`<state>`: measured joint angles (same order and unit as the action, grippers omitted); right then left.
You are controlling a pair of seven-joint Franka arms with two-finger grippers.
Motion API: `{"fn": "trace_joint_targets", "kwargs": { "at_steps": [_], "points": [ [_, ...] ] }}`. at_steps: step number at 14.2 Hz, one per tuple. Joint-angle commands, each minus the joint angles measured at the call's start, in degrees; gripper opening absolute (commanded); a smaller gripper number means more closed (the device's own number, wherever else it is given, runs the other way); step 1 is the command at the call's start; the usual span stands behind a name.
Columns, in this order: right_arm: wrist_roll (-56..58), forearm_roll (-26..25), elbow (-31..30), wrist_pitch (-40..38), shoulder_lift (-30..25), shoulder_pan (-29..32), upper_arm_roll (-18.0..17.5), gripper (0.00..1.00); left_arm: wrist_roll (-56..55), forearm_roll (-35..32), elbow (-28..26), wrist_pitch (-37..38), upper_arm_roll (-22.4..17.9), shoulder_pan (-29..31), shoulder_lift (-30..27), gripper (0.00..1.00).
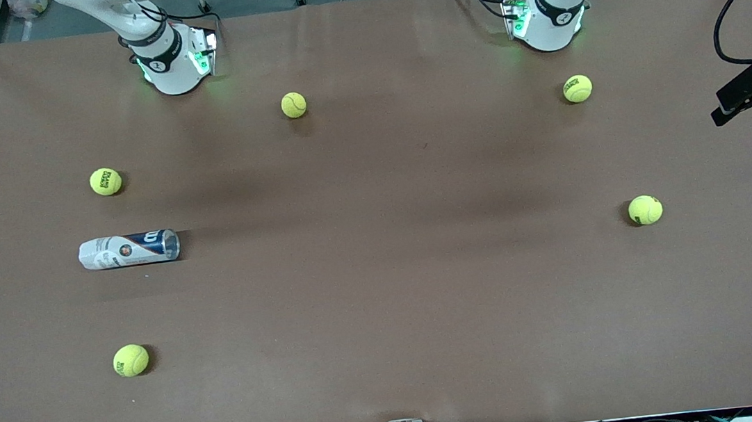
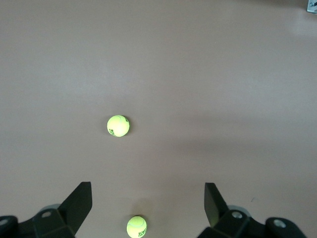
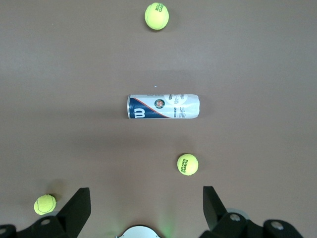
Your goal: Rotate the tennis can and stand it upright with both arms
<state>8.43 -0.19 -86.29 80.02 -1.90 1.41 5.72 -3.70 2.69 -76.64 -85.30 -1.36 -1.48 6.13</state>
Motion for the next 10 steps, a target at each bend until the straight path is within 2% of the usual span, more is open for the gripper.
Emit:
{"fn": "trace_joint_targets", "kwargs": {
  "at_steps": [1,10],
  "points": [
    [0.6,-0.1,-2.4,0.5,-2.1,-0.1,-0.2,1.00,0.7,0.2,0.0,0.6,0.1,0.2,-0.7,1.00],
    [3.9,-0.2,-1.6,0.2,-1.9,0.1,0.2,1.00,0.4,0.6,0.0,0.7,0.2,0.2,-0.6,1.00]
  ]
}}
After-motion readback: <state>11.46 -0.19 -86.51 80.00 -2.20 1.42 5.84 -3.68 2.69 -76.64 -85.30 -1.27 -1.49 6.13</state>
